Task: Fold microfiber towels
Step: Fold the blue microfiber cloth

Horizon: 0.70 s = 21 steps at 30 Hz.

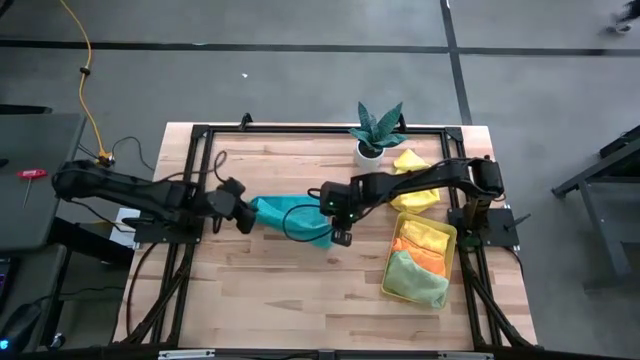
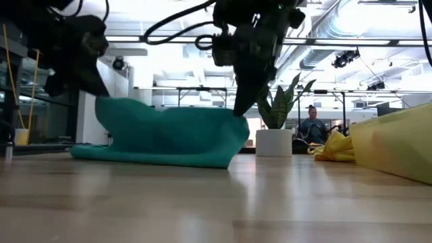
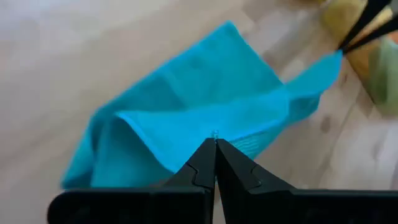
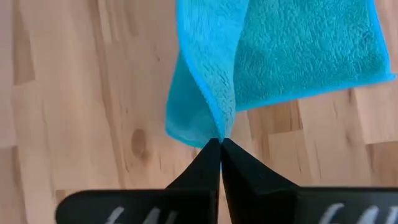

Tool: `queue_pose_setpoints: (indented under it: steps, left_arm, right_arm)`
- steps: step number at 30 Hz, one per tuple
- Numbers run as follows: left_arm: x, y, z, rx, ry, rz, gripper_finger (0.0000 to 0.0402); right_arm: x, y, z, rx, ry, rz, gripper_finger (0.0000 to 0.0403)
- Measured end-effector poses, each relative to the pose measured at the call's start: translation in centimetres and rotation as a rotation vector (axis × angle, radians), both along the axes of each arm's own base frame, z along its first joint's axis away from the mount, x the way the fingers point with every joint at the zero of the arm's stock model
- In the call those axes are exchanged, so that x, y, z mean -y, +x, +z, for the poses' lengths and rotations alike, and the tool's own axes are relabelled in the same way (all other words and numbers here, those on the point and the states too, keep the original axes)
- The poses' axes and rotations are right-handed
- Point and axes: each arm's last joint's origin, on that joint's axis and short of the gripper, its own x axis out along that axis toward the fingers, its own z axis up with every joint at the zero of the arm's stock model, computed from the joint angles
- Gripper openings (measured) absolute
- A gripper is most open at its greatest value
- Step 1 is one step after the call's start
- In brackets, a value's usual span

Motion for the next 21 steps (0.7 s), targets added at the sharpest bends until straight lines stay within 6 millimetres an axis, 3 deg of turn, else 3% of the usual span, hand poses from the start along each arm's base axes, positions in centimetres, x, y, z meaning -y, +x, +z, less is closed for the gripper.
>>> queue_pose_setpoints:
  steps: [9,17,21]
  left_arm:
    - [1.1,1.0,-3.2,-0.041,-0.055,0.012,0.0]
    - [1.0,1.3,-3.7,-0.066,-0.016,0.041,0.0]
    - [1.0,1.3,-3.6,-0.066,-0.015,0.041,0.0]
  right_arm:
    - [0.0,-0.3,-2.1,0.034,0.04,-0.072,0.0]
    - [0.1,0.0,-2.6,0.076,0.036,-0.181,0.0003]
    - [0.6,0.3,-1.9,0.085,0.046,-0.211,0.004]
